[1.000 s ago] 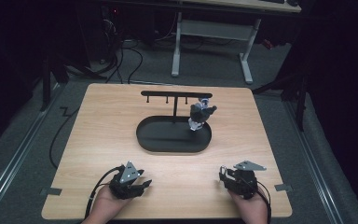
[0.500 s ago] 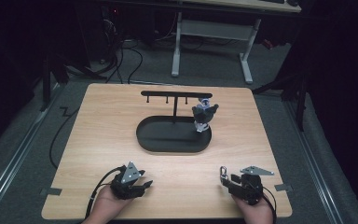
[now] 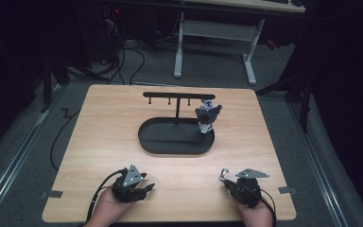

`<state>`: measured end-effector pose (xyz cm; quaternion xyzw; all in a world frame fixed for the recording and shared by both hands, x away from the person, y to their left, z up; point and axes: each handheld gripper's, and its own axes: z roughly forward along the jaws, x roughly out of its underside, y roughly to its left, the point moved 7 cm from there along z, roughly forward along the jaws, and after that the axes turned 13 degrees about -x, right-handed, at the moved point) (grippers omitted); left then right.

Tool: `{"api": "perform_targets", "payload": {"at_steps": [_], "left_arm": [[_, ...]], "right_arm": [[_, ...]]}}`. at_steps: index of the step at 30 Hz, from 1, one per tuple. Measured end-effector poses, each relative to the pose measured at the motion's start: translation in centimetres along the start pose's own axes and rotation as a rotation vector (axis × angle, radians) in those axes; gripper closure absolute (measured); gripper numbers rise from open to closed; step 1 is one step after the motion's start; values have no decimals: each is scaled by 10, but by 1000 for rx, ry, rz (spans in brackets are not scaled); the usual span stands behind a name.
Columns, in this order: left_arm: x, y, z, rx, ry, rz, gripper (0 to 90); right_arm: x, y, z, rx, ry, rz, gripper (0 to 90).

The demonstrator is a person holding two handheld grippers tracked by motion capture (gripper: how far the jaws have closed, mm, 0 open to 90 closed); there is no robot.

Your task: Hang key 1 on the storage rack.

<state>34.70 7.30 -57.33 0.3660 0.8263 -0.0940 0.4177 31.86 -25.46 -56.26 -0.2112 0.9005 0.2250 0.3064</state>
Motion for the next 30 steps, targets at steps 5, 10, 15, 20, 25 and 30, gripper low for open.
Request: {"api": "perform_targets", "payload": {"at_steps": [5,10,15,20,25,30], "left_arm": [[0,-1,1,2,-2,6,502],[1,-1,1,6,1,18,502],[1,-1,1,7,3,16,502],[1,-1,1,8,3,18,501],[1,-1,0,9,2,19,502],[1,-1,0,11,1,20,501]], "right_arm": [[-8,-7,-1,17,24,-12,886],[-17,-9,3,17,66,-31,843],[-22,-8,10,-11,142,-37,823],[-23,-6,11,-17,249,-67,801],[-27,-4,13,-14,344,-95,777],[-27,-8,14,-8,406,-89,796]]}}
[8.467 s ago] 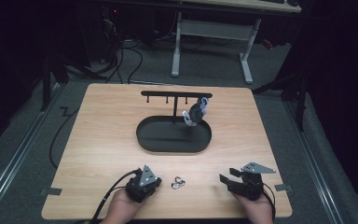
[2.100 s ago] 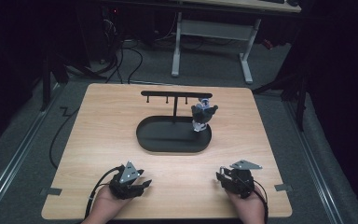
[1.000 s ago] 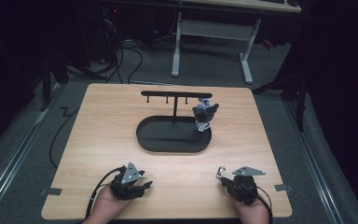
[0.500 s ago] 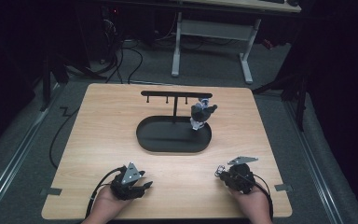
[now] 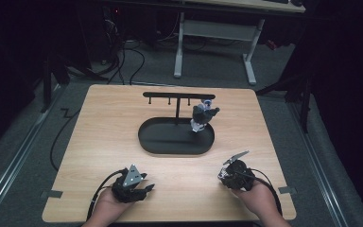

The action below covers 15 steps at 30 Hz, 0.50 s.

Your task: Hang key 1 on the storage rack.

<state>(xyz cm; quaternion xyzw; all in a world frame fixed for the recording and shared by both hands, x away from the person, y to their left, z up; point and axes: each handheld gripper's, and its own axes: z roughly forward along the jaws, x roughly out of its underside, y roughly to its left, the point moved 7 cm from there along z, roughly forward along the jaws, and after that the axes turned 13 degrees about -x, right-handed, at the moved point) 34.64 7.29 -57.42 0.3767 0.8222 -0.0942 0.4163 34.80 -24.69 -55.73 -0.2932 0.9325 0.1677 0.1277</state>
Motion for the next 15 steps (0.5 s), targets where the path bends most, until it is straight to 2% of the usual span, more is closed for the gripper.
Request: {"api": "perform_targets", "payload": {"at_steps": [5,8,15], "left_arm": [[0,0,0,1,0,4,501],[0,0,0,1,0,4,501],[0,0,0,1,2,5,501]], "right_arm": [[1,-5,0,-28,10,30,837],[1,-6,0,-26,10,17,884],[-3,-5,1,-44,5,23,874]]}}
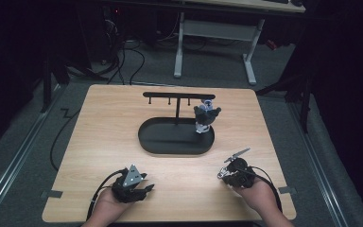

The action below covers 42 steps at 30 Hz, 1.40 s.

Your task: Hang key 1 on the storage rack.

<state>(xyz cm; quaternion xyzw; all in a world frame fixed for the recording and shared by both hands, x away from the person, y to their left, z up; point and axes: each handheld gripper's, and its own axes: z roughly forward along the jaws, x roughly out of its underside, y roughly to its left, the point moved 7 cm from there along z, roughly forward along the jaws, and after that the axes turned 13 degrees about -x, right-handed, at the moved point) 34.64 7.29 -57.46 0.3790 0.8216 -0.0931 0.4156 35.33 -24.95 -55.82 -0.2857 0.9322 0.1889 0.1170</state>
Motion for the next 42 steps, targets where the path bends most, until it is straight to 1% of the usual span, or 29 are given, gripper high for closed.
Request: {"api": "perform_targets", "payload": {"at_steps": [1,3,5,6,11,13,15,19,20,22,24,28,30,33,36,40,42], "left_arm": [[0,0,0,0,0,1,501],[0,0,0,2,2,2,501],[0,-1,0,2,3,3,501],[0,-1,0,2,3,3,501],[0,0,0,0,2,2,500],[0,0,0,-3,-2,2,497],[-1,0,0,-3,-5,1,497],[-1,0,0,-5,-9,5,495],[-1,0,0,-5,-12,4,494],[-1,0,-1,-6,-19,2,492],[-2,0,-3,-3,-33,0,485],[-4,2,-6,10,-73,-20,466],[-6,4,-9,7,-95,-30,464],[-10,7,-13,0,-143,-52,448],[-13,9,-15,0,-177,-72,413],[-14,12,-14,-21,-187,-79,376],[-15,13,-14,-33,-190,-81,353]], "right_arm": [[-1,-1,0,-2,-4,-5,864],[-2,0,-1,-3,-9,3,864],[-2,-1,-1,6,-5,6,885],[-2,-1,0,2,1,2,886],[-1,1,-1,11,5,-14,891],[-2,2,-2,-5,3,-13,891],[-2,3,-6,-12,1,-19,891],[-6,5,-17,-5,11,-35,892],[-7,6,-20,-7,7,-30,892],[-11,6,-27,-4,5,-39,892],[-14,7,-34,-2,1,-31,892],[-20,11,-43,-12,-5,-39,892],[-22,12,-46,-17,-2,-43,892],[-27,14,-50,-24,-14,-40,891],[-31,17,-54,-24,-17,-51,891],[-38,21,-58,-34,-23,-56,892],[-41,23,-61,-28,-26,-65,892]]}}
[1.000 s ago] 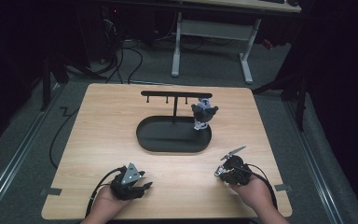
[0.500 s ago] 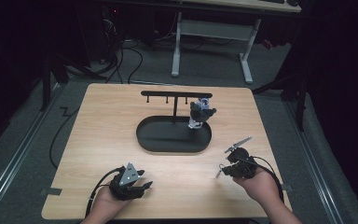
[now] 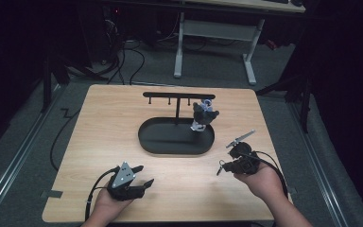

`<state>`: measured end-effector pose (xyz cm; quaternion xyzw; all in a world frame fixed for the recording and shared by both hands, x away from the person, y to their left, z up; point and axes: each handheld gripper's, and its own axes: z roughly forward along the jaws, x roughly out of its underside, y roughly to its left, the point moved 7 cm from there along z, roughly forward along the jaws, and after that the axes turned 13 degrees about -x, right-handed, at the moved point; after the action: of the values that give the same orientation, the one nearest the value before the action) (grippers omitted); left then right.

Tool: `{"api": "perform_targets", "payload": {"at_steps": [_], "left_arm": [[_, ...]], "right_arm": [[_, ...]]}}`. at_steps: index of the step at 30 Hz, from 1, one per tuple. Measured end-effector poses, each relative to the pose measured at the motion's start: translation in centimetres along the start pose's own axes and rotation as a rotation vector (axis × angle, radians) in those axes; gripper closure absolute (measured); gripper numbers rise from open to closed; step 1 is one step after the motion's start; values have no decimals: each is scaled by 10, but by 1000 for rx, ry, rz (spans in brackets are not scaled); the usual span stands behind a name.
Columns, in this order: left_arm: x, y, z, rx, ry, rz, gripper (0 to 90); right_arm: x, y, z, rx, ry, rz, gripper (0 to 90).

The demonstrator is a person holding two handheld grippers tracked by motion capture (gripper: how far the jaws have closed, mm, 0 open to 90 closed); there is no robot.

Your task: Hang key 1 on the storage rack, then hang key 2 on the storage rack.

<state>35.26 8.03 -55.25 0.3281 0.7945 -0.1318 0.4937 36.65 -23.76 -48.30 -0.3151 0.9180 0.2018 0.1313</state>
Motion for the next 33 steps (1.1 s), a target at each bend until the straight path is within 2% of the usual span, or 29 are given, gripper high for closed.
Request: {"api": "perform_targets", "payload": {"at_steps": [8,11,17,18,23,33], "left_arm": [[-2,2,2,-24,-15,-14,284],[-1,1,2,-21,-7,-9,279],[-1,1,0,-17,-11,-12,281],[0,1,-1,-17,-9,-11,282],[2,3,-4,-21,0,-5,284],[4,6,-8,-28,-7,-21,287]], "right_arm": [[-13,4,-3,-2,-6,-17,892],[-20,5,-2,-4,-2,-39,892],[-38,10,-1,-8,-2,-46,892],[-43,10,-1,-10,-2,-62,892],[-63,16,2,-14,4,-79,892],[-119,20,-3,-27,8,-120,892]]}}
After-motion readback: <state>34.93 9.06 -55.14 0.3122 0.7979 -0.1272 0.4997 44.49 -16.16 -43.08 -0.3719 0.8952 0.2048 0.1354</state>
